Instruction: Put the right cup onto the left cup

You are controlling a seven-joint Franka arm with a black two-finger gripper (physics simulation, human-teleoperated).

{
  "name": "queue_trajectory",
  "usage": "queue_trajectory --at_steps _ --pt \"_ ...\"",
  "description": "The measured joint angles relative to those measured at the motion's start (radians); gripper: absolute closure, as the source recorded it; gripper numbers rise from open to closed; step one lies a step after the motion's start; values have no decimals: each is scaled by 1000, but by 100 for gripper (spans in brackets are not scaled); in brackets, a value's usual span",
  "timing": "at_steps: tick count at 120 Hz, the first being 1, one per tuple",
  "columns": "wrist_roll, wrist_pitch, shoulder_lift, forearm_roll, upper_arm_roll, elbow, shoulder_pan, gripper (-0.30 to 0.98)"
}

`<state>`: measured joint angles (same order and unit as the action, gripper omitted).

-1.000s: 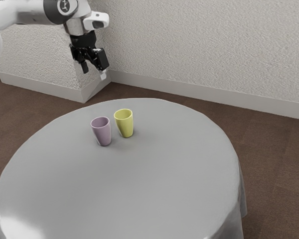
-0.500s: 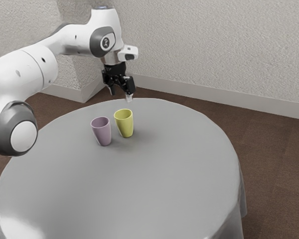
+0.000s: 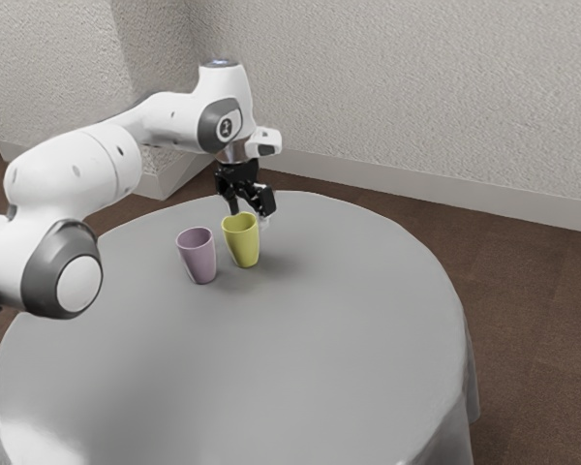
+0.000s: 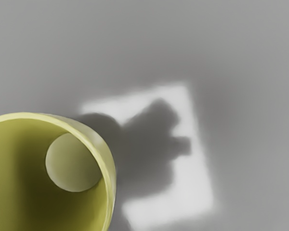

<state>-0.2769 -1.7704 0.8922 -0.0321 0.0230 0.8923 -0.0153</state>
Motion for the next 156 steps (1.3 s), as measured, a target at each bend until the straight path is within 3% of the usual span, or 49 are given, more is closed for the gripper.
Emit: queue_trajectory --at_steps 69,80,97,110,131,156 --pt "1 -51 65 1 14 1 0 1" --pt "2 -54 66 1 13 1 0 12" --pt "4 -57 66 1 12 1 1 45" --pt "7 -58 66 1 11 3 2 61" --pt "12 -59 71 3 13 4 2 73" --pt "15 -47 59 47 21 4 4 77"
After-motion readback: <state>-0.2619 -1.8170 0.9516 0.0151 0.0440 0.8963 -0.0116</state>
